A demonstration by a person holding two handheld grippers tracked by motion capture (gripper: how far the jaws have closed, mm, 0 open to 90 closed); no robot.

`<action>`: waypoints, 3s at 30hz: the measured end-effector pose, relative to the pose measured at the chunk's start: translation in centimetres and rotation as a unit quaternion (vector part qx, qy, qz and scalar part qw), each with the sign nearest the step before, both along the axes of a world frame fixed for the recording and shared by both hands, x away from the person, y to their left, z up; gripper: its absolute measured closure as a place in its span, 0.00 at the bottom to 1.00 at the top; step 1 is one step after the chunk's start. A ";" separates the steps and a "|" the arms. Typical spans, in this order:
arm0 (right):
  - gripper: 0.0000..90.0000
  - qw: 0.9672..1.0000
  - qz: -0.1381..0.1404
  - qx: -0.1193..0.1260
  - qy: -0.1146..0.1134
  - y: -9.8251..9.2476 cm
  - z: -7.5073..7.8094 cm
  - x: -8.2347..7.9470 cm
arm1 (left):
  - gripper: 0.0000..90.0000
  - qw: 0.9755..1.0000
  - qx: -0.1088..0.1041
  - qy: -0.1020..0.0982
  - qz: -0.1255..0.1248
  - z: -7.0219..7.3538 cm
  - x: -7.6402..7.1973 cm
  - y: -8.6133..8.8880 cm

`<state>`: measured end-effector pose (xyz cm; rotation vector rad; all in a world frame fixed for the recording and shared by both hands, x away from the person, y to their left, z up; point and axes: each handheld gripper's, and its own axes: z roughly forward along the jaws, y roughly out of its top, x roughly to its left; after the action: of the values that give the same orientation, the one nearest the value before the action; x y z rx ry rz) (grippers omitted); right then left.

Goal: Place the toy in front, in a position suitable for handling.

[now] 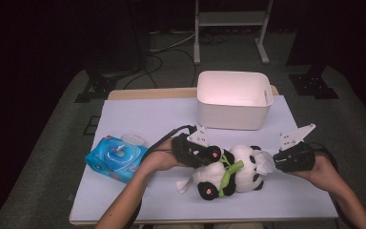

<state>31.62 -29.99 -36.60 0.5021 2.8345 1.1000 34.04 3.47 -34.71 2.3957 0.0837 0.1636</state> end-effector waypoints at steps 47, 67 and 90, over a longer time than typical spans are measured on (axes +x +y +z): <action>0.93 0.997 0.068 0.018 -0.030 6.9 1.6 -0.2 | 0.66 0.999 0.000 -0.004 0.043 0.1 0.1 2.6; 0.93 1.000 -0.004 0.002 -0.012 1.5 -0.1 0.0 | 0.66 0.999 -0.008 0.000 0.034 -0.1 -0.3 3.1; 0.93 0.999 0.020 0.041 -0.021 3.9 1.5 1.7 | 0.66 0.999 -0.019 0.006 0.032 -0.1 -0.8 3.6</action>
<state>33.35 -26.05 -35.10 0.4230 2.7853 1.2232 33.28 7.06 -34.84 2.3579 0.1679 0.1767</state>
